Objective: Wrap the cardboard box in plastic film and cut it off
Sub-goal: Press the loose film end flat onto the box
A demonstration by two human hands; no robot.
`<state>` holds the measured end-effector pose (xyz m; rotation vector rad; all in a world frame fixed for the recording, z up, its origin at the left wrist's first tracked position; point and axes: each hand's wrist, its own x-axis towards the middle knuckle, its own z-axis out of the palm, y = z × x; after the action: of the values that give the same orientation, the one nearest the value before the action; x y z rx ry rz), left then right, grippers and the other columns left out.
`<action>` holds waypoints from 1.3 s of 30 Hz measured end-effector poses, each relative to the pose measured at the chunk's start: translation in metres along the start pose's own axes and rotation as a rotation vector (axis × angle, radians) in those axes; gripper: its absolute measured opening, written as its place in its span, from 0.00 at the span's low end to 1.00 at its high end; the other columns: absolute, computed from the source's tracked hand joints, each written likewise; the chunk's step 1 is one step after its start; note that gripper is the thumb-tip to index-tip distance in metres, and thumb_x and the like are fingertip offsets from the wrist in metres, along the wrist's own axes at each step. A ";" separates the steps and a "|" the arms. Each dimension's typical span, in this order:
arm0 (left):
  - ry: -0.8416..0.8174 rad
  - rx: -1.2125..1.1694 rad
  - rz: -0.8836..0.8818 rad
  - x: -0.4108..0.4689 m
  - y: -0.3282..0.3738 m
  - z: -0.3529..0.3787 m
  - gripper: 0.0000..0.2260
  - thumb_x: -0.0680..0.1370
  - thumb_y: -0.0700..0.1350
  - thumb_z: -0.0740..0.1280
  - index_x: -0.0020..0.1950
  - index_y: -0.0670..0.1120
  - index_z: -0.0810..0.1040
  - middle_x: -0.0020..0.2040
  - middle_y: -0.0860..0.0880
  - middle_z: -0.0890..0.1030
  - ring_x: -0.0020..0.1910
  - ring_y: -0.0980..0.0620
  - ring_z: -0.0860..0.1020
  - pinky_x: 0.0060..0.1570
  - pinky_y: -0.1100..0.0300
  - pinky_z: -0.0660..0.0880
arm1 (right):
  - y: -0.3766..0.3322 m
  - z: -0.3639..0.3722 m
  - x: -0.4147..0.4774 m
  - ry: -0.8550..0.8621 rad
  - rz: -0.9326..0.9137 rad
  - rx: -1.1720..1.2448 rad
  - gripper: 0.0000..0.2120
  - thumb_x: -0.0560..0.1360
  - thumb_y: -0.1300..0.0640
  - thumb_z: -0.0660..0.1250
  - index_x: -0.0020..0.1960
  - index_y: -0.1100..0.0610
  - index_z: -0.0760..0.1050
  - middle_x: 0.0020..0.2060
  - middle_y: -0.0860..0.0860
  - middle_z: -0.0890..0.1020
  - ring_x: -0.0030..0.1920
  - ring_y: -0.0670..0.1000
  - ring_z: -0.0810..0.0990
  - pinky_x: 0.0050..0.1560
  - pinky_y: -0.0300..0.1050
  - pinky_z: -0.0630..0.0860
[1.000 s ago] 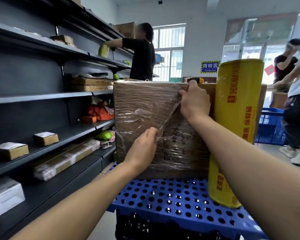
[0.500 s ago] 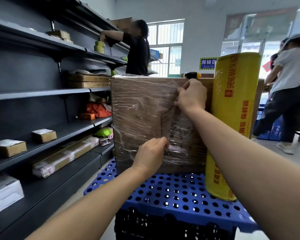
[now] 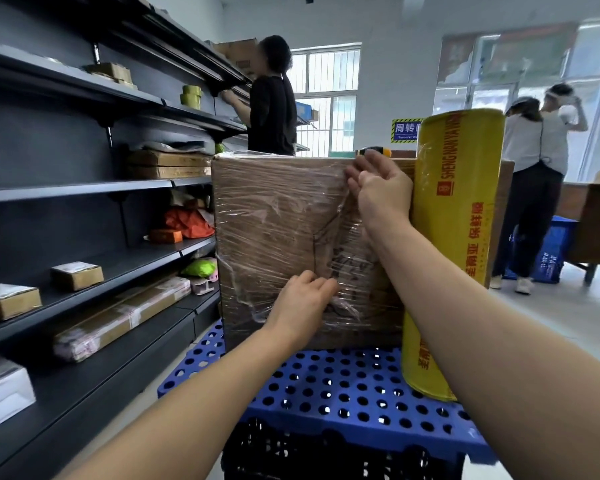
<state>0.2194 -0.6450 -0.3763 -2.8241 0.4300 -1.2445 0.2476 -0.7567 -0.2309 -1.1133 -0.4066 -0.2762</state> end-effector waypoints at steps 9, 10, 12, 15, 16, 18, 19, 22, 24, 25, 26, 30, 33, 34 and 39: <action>-0.028 -0.310 -0.147 -0.002 -0.011 -0.022 0.13 0.77 0.32 0.62 0.59 0.43 0.75 0.54 0.49 0.76 0.50 0.49 0.76 0.49 0.57 0.72 | 0.026 -0.008 -0.027 -0.090 -0.004 -0.382 0.16 0.70 0.70 0.57 0.33 0.56 0.78 0.35 0.55 0.82 0.36 0.52 0.81 0.38 0.43 0.77; 0.013 -0.361 -0.184 -0.004 -0.014 -0.026 0.11 0.77 0.32 0.62 0.57 0.43 0.76 0.52 0.50 0.75 0.49 0.49 0.76 0.48 0.58 0.72 | 0.037 -0.012 -0.026 -0.087 0.061 -0.505 0.14 0.69 0.68 0.59 0.31 0.56 0.78 0.35 0.57 0.83 0.36 0.53 0.82 0.38 0.45 0.77; 0.101 -0.404 -0.227 -0.009 -0.021 -0.032 0.08 0.77 0.32 0.63 0.53 0.42 0.77 0.48 0.53 0.74 0.47 0.52 0.76 0.48 0.60 0.72 | 0.057 -0.024 -0.028 -0.087 0.187 -0.803 0.08 0.69 0.63 0.64 0.35 0.58 0.81 0.37 0.58 0.84 0.39 0.56 0.82 0.41 0.46 0.79; 0.098 -0.356 -0.277 -0.023 -0.028 -0.035 0.04 0.77 0.37 0.65 0.51 0.42 0.76 0.47 0.54 0.73 0.46 0.54 0.75 0.48 0.58 0.74 | 0.075 -0.040 -0.040 -0.163 0.395 -1.058 0.08 0.71 0.57 0.70 0.47 0.61 0.80 0.42 0.56 0.82 0.42 0.55 0.82 0.40 0.45 0.79; 0.050 -0.325 -0.288 -0.029 -0.029 -0.034 0.04 0.77 0.40 0.66 0.51 0.43 0.76 0.48 0.53 0.73 0.46 0.54 0.75 0.48 0.57 0.74 | 0.079 -0.043 -0.045 -0.193 0.453 -1.043 0.11 0.70 0.56 0.72 0.48 0.61 0.79 0.43 0.55 0.82 0.43 0.54 0.82 0.42 0.46 0.80; -0.068 -0.228 -0.321 -0.037 -0.028 -0.030 0.08 0.77 0.45 0.67 0.54 0.45 0.75 0.51 0.52 0.75 0.50 0.53 0.74 0.52 0.57 0.73 | 0.085 -0.042 -0.052 -0.246 0.512 -0.967 0.15 0.68 0.52 0.75 0.50 0.61 0.79 0.44 0.54 0.83 0.44 0.53 0.82 0.46 0.48 0.80; -0.104 -0.162 -0.334 -0.040 -0.029 -0.028 0.10 0.77 0.47 0.66 0.56 0.46 0.74 0.53 0.51 0.75 0.53 0.52 0.73 0.55 0.58 0.72 | 0.086 -0.039 -0.055 -0.275 0.532 -0.918 0.15 0.68 0.53 0.76 0.49 0.61 0.79 0.44 0.54 0.83 0.44 0.53 0.82 0.48 0.48 0.80; -0.086 -0.002 -0.310 -0.041 -0.029 -0.020 0.10 0.78 0.47 0.65 0.58 0.46 0.74 0.54 0.50 0.75 0.55 0.50 0.73 0.57 0.57 0.70 | 0.089 -0.031 -0.061 -0.280 0.552 -0.788 0.06 0.70 0.60 0.74 0.46 0.60 0.81 0.43 0.55 0.84 0.43 0.52 0.83 0.47 0.46 0.81; -0.056 0.057 -0.289 -0.040 -0.027 -0.016 0.07 0.78 0.44 0.65 0.53 0.43 0.76 0.51 0.47 0.77 0.51 0.47 0.75 0.52 0.55 0.70 | 0.089 -0.026 -0.064 -0.258 0.553 -0.692 0.02 0.72 0.62 0.72 0.45 0.60 0.81 0.43 0.55 0.84 0.41 0.50 0.82 0.43 0.43 0.80; -0.056 0.086 -0.278 -0.039 -0.026 -0.015 0.05 0.77 0.42 0.65 0.50 0.42 0.77 0.48 0.46 0.78 0.48 0.46 0.76 0.48 0.54 0.71 | 0.088 -0.024 -0.065 -0.252 0.554 -0.656 0.02 0.72 0.62 0.71 0.45 0.59 0.81 0.42 0.55 0.84 0.40 0.50 0.81 0.41 0.42 0.79; -0.046 0.103 -0.266 -0.038 -0.026 -0.014 0.03 0.75 0.40 0.67 0.47 0.42 0.77 0.45 0.45 0.78 0.45 0.45 0.77 0.45 0.53 0.72 | 0.088 -0.023 -0.067 -0.248 0.555 -0.634 0.03 0.73 0.62 0.71 0.46 0.59 0.81 0.42 0.54 0.83 0.40 0.49 0.80 0.41 0.42 0.78; 0.051 0.029 -0.160 -0.046 -0.030 -0.010 0.06 0.68 0.35 0.73 0.38 0.42 0.77 0.35 0.46 0.77 0.33 0.45 0.76 0.30 0.55 0.73 | 0.088 -0.023 -0.068 -0.237 0.557 -0.564 0.04 0.72 0.60 0.72 0.47 0.58 0.82 0.40 0.52 0.83 0.43 0.50 0.81 0.47 0.45 0.80; 0.081 0.019 -0.095 -0.054 -0.030 -0.010 0.06 0.72 0.40 0.64 0.35 0.43 0.76 0.32 0.48 0.76 0.31 0.47 0.75 0.26 0.58 0.72 | 0.089 -0.022 -0.068 -0.263 0.544 -0.559 0.13 0.69 0.53 0.75 0.48 0.59 0.81 0.43 0.52 0.83 0.43 0.50 0.81 0.40 0.42 0.75; 0.079 0.027 -0.080 -0.055 -0.030 -0.010 0.09 0.72 0.42 0.60 0.34 0.43 0.76 0.32 0.48 0.76 0.30 0.48 0.75 0.25 0.59 0.72 | 0.089 -0.020 -0.068 -0.268 0.534 -0.586 0.14 0.69 0.51 0.75 0.50 0.59 0.81 0.44 0.52 0.83 0.45 0.50 0.81 0.43 0.43 0.76; 0.061 0.018 -0.031 -0.059 -0.036 -0.008 0.09 0.73 0.41 0.60 0.36 0.42 0.77 0.32 0.47 0.76 0.29 0.47 0.75 0.20 0.58 0.71 | 0.096 -0.015 -0.069 -0.257 0.527 -0.746 0.08 0.74 0.58 0.70 0.50 0.61 0.79 0.45 0.55 0.83 0.45 0.52 0.82 0.49 0.46 0.79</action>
<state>0.1843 -0.5939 -0.4091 -2.7940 0.3767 -1.3367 0.2281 -0.7290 -0.3452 -1.9500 -0.2180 0.2098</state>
